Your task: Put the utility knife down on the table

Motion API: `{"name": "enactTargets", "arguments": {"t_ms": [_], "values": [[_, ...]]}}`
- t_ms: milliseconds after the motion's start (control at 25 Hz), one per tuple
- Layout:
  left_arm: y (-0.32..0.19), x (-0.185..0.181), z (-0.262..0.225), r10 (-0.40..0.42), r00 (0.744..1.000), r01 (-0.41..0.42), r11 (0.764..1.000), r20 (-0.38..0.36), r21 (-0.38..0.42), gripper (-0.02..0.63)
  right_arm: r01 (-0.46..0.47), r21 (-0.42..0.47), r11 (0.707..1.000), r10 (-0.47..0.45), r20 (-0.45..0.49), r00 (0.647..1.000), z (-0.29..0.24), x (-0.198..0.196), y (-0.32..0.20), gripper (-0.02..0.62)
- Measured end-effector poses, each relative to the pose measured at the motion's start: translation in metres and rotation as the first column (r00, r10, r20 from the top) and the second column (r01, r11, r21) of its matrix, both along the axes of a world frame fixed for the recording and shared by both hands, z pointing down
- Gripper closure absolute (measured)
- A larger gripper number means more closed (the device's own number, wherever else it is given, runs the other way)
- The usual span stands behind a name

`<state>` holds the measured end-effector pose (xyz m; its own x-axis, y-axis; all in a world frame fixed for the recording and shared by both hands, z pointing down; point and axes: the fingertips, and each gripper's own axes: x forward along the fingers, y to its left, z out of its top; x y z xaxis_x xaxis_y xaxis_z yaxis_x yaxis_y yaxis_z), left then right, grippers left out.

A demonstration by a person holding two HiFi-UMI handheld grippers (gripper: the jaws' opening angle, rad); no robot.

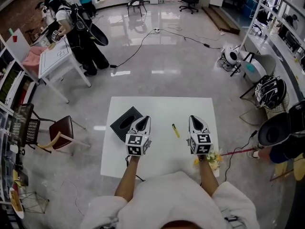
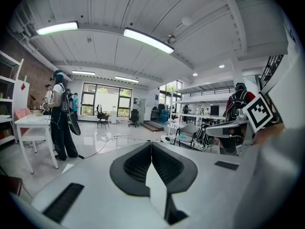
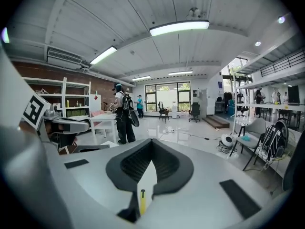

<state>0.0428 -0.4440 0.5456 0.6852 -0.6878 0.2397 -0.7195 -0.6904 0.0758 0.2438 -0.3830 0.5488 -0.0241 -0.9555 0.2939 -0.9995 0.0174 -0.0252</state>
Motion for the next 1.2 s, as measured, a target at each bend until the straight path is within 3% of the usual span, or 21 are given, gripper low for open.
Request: {"name": "enactTargets", "arguments": {"t_ms": [440,720,1200], "values": [[-0.009,0.019,-0.023,0.014,1.0,-0.013,0.999,-0.016,0.041,0.586,0.018,0.041,0.999,-0.017,-0.014,1.0,-0.024,0.004,-0.011,0.565],[-0.015,0.02,-0.019,0.003,0.999,-0.002,1.0,-0.04,0.026,0.586,-0.002,0.025,1.0,0.002,-0.014,1.0,-0.016,0.008,-0.011,0.565],[-0.012,0.015,-0.014,0.015,1.0,-0.015,1.0,-0.019,0.014,0.586,-0.023,-0.006,1.0,0.023,-0.017,1.0,-0.008,0.011,-0.005,0.565]]}}
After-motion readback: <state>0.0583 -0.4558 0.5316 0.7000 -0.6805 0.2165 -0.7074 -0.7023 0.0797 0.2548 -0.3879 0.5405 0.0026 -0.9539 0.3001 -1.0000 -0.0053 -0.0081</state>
